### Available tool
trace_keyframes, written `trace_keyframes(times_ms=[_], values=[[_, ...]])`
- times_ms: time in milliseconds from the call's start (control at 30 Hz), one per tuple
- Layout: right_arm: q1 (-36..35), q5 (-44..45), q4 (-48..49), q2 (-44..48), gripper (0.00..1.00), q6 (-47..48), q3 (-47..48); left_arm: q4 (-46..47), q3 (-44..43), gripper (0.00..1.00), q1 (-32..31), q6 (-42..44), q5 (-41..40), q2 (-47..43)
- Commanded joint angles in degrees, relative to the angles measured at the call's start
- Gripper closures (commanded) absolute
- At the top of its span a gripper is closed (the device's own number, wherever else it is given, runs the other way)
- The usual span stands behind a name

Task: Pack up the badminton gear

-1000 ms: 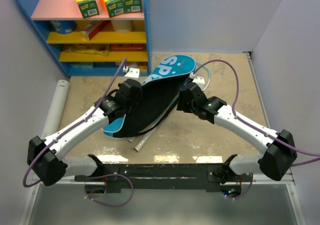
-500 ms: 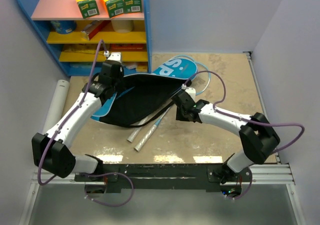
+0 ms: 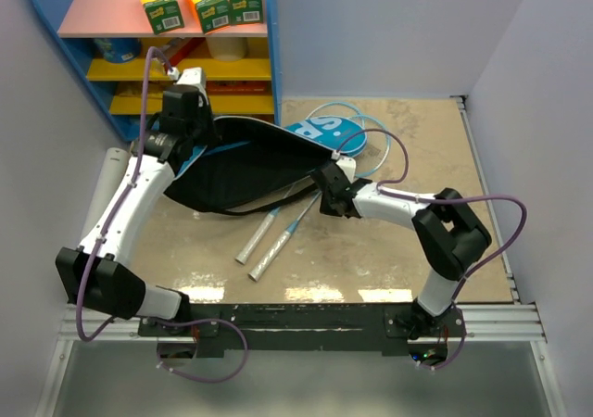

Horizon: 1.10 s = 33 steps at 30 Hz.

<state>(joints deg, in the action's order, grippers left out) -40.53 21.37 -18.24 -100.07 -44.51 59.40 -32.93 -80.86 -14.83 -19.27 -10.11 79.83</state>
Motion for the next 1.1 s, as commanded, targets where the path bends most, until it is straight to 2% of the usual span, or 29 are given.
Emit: trace_keyframes(times_ms=[0, 200, 433, 1067], values=[[0.0, -2.8, 4.8, 3.0, 1.00, 1.5, 2.7, 3.0, -6.5, 1.00, 2.8, -2.9, 2.7, 1.2], [-1.4, -11.2, 8.3, 2.3, 1.00, 3.6, 4.1, 2.6, -11.9, 1.00, 6.0, -3.2, 4.1, 4.3], [-5.4, -14.8, 11.7, -1.0, 1.00, 3.9, 7.0, 3.0, -16.3, 1.00, 9.6, -4.1, 7.4, 9.3], [-14.0, -17.5, 13.1, -13.9, 1.00, 3.0, 18.8, 5.4, -12.2, 1.00, 10.2, -4.2, 8.8, 8.6]])
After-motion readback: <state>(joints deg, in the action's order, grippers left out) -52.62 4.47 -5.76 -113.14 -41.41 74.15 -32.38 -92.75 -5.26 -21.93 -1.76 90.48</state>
